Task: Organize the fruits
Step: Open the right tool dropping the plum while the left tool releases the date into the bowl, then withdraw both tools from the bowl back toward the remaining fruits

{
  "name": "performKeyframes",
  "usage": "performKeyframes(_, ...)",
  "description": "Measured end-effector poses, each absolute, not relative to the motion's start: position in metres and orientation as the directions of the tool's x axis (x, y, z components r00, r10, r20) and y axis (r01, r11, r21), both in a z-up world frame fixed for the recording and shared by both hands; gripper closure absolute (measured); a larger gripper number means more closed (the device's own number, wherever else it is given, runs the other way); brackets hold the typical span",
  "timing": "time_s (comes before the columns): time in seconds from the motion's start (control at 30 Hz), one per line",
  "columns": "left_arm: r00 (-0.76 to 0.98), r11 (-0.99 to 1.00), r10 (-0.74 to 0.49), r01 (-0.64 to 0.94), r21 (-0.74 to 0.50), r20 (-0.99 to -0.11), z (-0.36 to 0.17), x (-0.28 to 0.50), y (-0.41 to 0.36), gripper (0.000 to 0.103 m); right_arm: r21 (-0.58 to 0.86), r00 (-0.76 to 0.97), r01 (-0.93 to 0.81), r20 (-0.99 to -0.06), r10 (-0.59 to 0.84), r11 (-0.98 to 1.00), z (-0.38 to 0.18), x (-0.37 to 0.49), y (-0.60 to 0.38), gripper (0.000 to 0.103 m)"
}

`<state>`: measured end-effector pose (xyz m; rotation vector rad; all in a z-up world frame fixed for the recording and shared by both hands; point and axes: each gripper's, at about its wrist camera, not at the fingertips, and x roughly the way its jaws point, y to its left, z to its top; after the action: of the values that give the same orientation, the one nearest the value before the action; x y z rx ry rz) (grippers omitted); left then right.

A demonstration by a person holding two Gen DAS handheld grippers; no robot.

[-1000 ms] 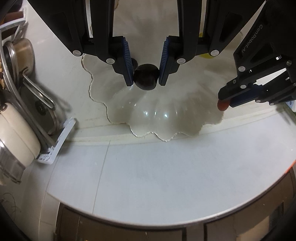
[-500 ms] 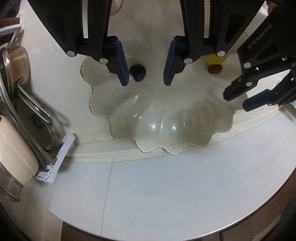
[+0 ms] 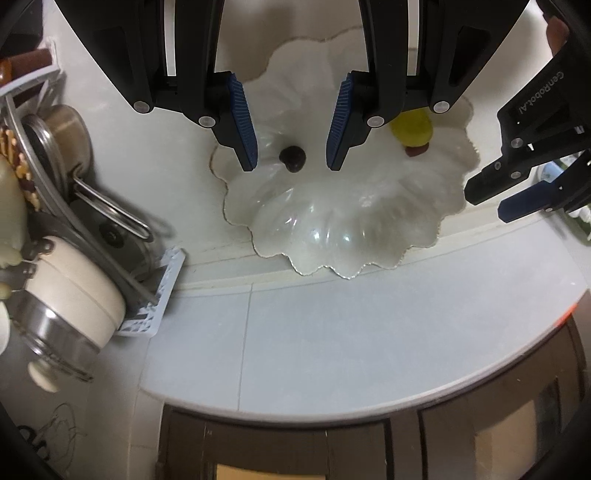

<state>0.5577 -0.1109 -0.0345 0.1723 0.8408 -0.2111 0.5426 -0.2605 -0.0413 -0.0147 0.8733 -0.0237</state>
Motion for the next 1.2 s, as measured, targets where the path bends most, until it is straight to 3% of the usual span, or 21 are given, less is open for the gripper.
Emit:
performKeyframes(0.53, 0.687, 0.950, -0.210, 0.311, 0.020, -0.696, -0.004, 0.488, -0.113, 0.061, -0.033, 0.736, 0.033, -0.676, -0.047, 0.999, 0.002, 0.465, -0.258, 0.063)
performKeyframes(1.2, 0.737, 0.914, -0.276, 0.401, 0.070, -0.617, 0.023, 0.405, -0.114, 0.061, -0.004, 0.779, 0.086, -0.623, -0.070, 0.996, 0.019, 0.379, -0.263, 0.063)
